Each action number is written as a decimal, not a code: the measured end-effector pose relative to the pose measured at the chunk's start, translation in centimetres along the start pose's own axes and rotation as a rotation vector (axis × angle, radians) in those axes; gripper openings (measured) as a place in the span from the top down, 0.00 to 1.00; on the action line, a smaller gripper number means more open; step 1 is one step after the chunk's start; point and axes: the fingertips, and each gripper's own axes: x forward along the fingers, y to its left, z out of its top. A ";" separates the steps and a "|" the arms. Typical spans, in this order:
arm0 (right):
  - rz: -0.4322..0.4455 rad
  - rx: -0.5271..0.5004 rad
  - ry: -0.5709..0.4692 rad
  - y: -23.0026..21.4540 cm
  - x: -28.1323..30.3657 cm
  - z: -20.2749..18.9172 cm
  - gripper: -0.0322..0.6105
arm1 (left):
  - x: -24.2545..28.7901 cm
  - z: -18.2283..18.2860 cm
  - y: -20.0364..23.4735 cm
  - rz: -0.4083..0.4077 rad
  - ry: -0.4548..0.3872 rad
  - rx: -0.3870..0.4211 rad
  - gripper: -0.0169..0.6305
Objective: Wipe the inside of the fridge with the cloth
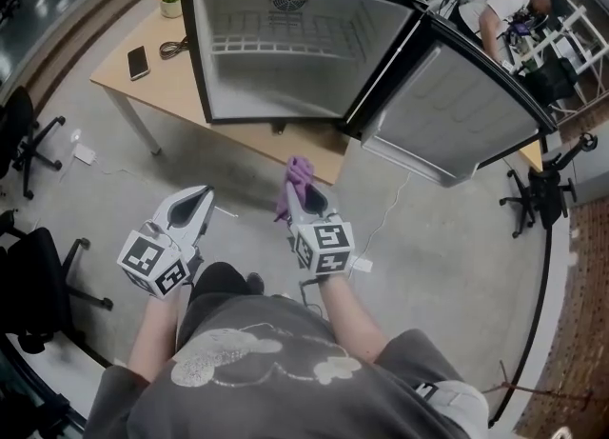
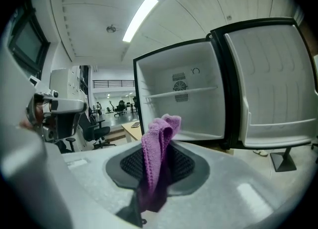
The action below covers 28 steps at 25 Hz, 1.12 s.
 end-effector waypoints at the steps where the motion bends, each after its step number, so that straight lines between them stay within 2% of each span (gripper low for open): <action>1: 0.009 -0.002 0.002 0.2 0.1 0.0 0.82 | 0.2 0.0 0.0 -0.003 0.003 -0.001 0.95; 9: 0.015 -0.011 -0.010 -0.5 1.4 1.1 0.82 | 2.5 1.0 1.1 -0.014 0.005 0.019 0.95; 14: 0.033 -0.042 -0.040 -0.1 3.6 3.5 0.82 | 4.5 2.6 3.5 -0.026 -0.012 0.038 0.95; 19: 0.055 -0.076 -0.084 -0.1 7.3 7.5 0.82 | 7.6 4.5 6.4 -0.042 -0.023 0.054 0.95; 22: 0.030 -0.124 -0.112 -0.3 10.2 10.0 0.82 | 9.4 5.5 8.2 -0.047 -0.015 0.072 0.95; 28: 0.133 -0.123 -0.238 2.6 14.9 18.0 0.82 | 11.5 8.2 12.7 -0.021 -0.045 0.065 0.95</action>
